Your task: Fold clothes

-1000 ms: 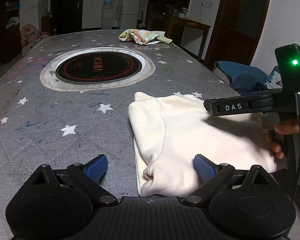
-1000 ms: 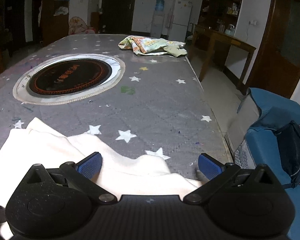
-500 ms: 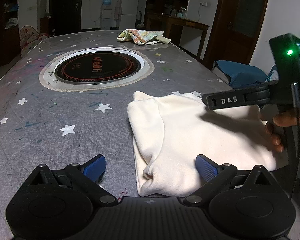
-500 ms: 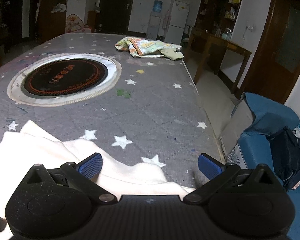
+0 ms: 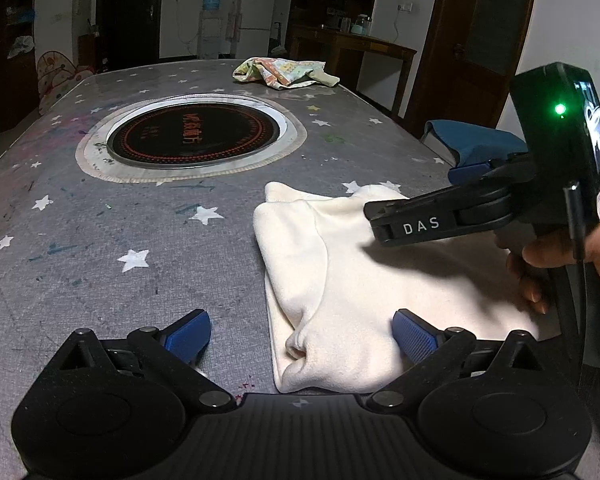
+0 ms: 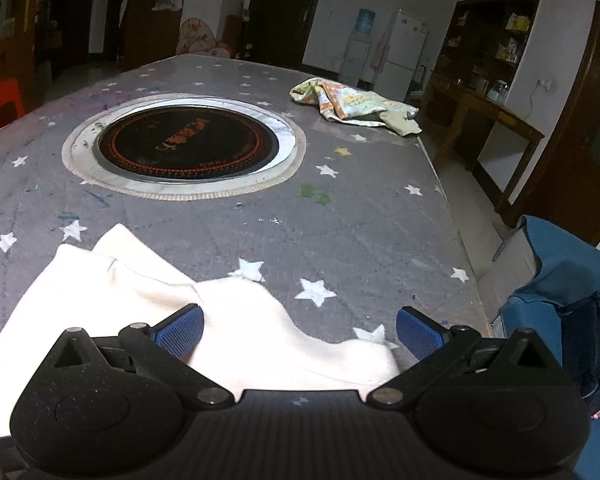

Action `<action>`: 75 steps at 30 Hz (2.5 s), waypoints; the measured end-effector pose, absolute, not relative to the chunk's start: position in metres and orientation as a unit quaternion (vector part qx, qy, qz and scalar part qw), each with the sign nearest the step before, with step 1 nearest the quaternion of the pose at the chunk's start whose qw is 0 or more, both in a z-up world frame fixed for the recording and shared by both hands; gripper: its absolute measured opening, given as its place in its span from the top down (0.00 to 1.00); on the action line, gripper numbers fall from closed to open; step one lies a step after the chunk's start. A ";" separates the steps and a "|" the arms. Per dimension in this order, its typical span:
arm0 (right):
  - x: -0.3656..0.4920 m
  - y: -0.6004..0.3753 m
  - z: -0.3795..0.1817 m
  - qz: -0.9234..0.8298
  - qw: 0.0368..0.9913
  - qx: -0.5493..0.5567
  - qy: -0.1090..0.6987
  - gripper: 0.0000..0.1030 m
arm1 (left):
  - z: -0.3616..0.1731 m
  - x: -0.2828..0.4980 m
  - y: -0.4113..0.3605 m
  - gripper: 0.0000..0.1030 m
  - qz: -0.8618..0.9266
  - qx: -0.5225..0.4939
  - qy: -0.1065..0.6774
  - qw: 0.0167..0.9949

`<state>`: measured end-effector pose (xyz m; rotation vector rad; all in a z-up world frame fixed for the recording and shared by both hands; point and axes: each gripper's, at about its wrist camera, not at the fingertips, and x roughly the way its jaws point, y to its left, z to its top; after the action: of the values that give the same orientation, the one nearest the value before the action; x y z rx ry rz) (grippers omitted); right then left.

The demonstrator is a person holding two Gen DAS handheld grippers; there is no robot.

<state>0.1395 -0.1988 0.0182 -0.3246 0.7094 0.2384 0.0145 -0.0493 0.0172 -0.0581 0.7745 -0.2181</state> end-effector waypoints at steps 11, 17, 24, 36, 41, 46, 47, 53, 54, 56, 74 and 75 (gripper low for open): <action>0.139 -0.196 0.023 0.116 0.920 -0.166 0.337 0.00 | 0.017 0.016 -0.050 0.02 -0.107 -0.027 0.380 0.919; 0.130 -0.187 0.039 0.163 0.920 -0.161 0.319 0.00 | 0.016 0.015 -0.050 0.01 -0.107 -0.025 0.380 0.918; 0.130 -0.161 0.026 0.191 0.903 -0.198 0.330 0.00 | 0.016 0.015 -0.050 0.01 -0.108 -0.025 0.381 0.918; 0.137 -0.157 0.026 0.188 0.904 -0.193 0.332 0.00 | 0.016 0.016 -0.050 0.00 -0.110 -0.025 0.382 0.917; 0.126 -0.151 0.037 0.249 0.893 -0.189 0.325 0.00 | 0.016 0.016 -0.050 0.00 -0.110 -0.024 0.382 0.917; 0.123 -0.131 0.027 0.259 0.878 -0.229 0.331 0.00 | 0.017 0.016 -0.050 0.00 -0.112 -0.024 0.383 0.917; 0.123 -0.128 0.024 0.256 0.878 -0.233 0.331 0.00 | 0.017 0.016 -0.050 0.00 -0.112 -0.024 0.383 0.917; 0.125 -0.121 0.023 0.243 0.875 -0.244 0.340 0.00 | 0.017 0.015 -0.051 0.00 -0.112 -0.024 0.383 0.917; 0.125 -0.121 0.023 0.240 0.875 -0.245 0.341 0.00 | 0.017 0.015 -0.051 0.00 -0.112 -0.024 0.383 0.917; 0.124 -0.121 0.023 0.236 0.875 -0.246 0.343 0.00 | 0.017 0.015 -0.051 0.00 -0.113 -0.023 0.383 0.917; 0.119 -0.111 0.027 0.211 0.878 -0.275 0.329 0.00 | 0.017 0.015 -0.051 0.00 -0.113 -0.024 0.383 0.916; 0.119 -0.111 0.027 0.208 0.879 -0.277 0.328 0.00 | 0.017 0.015 -0.051 0.00 -0.113 -0.024 0.384 0.916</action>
<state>0.1193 -0.1108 0.0270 -0.5767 0.6837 0.4345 0.0145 -0.0507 0.0172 -0.0485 0.7892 -0.2332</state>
